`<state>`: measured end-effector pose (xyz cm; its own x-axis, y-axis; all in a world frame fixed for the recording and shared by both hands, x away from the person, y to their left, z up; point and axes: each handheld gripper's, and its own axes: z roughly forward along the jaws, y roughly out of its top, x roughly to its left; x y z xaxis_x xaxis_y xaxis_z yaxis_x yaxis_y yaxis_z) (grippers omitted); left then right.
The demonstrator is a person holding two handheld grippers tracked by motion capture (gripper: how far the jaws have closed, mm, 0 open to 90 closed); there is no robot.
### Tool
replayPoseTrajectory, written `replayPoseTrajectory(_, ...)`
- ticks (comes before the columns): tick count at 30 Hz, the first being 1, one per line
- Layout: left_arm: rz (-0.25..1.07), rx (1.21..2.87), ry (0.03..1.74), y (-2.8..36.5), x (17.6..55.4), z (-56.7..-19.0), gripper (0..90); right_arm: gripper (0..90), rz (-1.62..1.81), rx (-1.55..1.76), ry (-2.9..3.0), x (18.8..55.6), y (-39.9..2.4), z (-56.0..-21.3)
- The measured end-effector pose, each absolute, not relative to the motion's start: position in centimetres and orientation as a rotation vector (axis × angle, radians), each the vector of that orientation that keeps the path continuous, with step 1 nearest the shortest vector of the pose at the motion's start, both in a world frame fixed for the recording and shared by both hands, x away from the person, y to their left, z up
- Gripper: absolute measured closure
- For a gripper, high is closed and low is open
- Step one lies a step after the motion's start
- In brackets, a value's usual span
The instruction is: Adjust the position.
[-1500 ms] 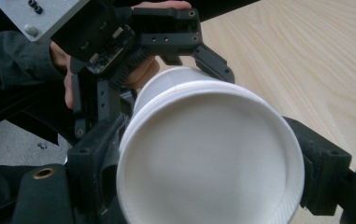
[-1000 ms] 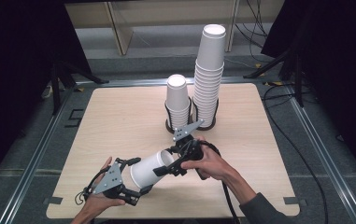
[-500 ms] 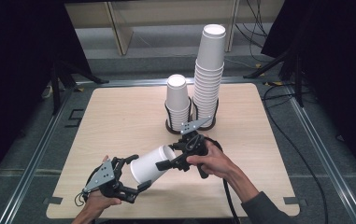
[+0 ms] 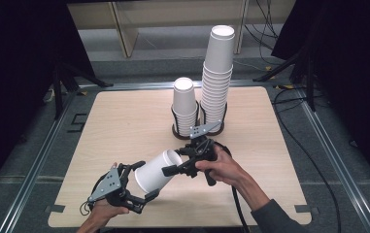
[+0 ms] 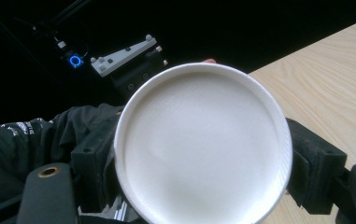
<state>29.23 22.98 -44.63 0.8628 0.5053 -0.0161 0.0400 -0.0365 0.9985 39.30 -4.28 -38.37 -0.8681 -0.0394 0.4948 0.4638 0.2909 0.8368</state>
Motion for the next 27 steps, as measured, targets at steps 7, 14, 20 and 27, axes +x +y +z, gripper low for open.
replayPoseTrajectory(7,0.382,1.599,0.442,23.2,29.3,-44.3,6.6,24.6,-1.584,-0.419,-2.146,39.2,-4.6,-38.2)
replayPoseTrajectory(14,0.404,1.667,0.439,23.3,29.4,-44.1,10.4,23.7,-1.586,-0.369,-2.239,39.3,-4.4,-38.2)
replayPoseTrajectory(20,0.428,1.772,0.426,23.0,29.3,-44.3,11.6,19.0,-1.505,-0.261,-2.542,38.3,-4.1,-37.3)
replayPoseTrajectory(27,0.433,1.88,0.406,22.7,29.2,-44.4,11.9,19.5,-1.379,-0.087,-2.825,36.8,-3.6,-35.7)
